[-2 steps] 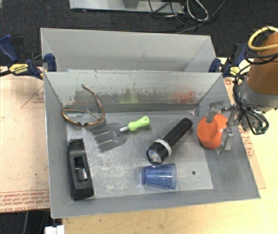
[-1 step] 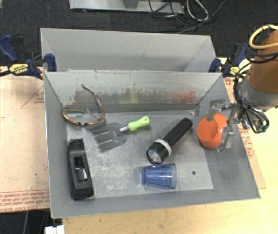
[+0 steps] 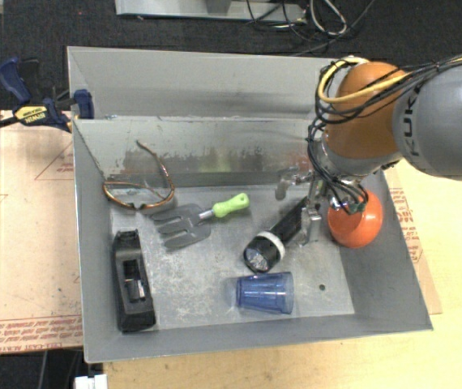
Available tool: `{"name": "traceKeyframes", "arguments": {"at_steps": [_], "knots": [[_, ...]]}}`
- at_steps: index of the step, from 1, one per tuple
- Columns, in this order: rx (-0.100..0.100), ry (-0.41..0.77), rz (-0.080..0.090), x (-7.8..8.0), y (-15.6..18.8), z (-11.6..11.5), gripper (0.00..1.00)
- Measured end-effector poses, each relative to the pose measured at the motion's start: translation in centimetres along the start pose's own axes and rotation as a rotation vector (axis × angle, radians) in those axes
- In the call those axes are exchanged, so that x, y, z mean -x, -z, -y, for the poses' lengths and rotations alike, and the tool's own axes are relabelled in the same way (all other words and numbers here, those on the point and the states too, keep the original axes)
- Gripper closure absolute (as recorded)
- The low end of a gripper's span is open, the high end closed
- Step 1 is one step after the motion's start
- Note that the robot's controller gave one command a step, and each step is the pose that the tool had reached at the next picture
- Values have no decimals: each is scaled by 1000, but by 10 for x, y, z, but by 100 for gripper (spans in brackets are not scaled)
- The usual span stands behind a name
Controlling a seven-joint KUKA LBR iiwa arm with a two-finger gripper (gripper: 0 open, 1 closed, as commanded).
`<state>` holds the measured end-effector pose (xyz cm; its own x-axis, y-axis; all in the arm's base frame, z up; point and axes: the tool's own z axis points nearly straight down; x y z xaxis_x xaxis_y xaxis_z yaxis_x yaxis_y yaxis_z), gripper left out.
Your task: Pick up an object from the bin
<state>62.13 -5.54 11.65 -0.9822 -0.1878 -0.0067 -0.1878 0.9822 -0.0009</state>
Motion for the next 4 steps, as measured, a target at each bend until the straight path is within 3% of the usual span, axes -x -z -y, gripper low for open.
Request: {"name": "traceKeyframes", "arguments": {"at_steps": [1, 2, 3, 4], "knots": [[-2, 159, 0, -16, -36, 64, 0], [7, 242, 1, 7, -46, -16, 0], [-3, 447, 8, 17, -46, -1, 0], [7, 254, 3, 8, -46, -16, 100]]}}
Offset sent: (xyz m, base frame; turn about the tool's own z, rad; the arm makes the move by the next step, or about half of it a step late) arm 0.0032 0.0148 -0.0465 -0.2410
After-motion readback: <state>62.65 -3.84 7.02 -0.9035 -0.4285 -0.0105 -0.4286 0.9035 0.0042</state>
